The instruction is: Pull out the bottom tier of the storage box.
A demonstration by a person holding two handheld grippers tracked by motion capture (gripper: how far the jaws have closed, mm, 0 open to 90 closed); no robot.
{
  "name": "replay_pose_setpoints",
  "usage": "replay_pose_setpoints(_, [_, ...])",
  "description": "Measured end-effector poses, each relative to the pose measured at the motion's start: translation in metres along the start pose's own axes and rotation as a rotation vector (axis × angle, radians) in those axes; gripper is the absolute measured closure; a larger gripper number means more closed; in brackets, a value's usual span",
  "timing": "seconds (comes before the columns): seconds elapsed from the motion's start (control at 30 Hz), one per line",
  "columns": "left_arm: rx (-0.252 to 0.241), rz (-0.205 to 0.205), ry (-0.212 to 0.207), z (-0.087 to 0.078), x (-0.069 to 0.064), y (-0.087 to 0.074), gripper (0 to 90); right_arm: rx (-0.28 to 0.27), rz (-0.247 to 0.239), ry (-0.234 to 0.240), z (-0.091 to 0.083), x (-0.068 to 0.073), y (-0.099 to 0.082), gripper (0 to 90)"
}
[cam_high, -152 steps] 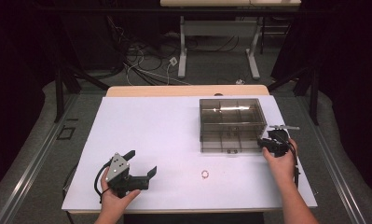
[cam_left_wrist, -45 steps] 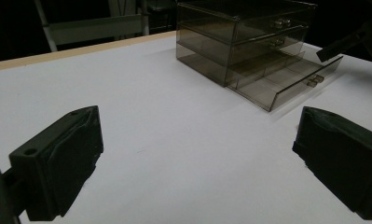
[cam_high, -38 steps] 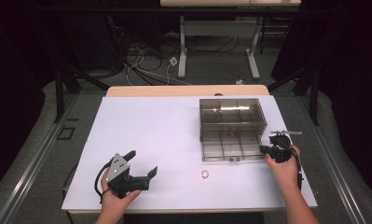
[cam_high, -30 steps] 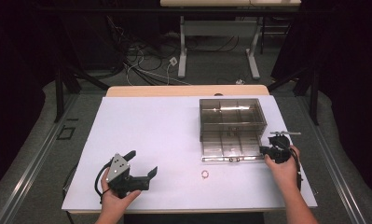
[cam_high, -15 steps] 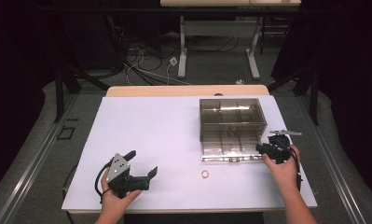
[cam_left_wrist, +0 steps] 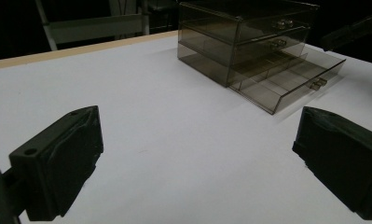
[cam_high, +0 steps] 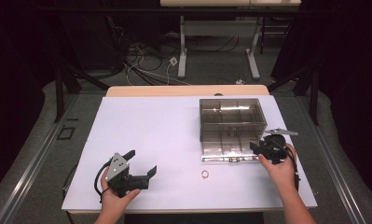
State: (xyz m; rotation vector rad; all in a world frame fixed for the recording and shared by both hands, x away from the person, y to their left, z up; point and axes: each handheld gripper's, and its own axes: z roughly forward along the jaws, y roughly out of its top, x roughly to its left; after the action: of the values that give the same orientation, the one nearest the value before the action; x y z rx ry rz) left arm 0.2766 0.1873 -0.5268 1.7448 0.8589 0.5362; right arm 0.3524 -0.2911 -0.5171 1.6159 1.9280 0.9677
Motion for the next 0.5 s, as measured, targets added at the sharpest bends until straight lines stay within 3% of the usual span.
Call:
replay_pose_setpoints(0.2, [-0.001,-0.006,0.006,0.000,0.001,-0.001,1.4,-0.034,-0.072,0.011,0.001,0.009,0.001,47.6])
replay_pose_setpoints(0.5, [0.001,-0.006,0.006,-0.002,0.000,-0.001,1.4,-0.046,-0.126,0.022,0.004,0.018,0.001,37.8])
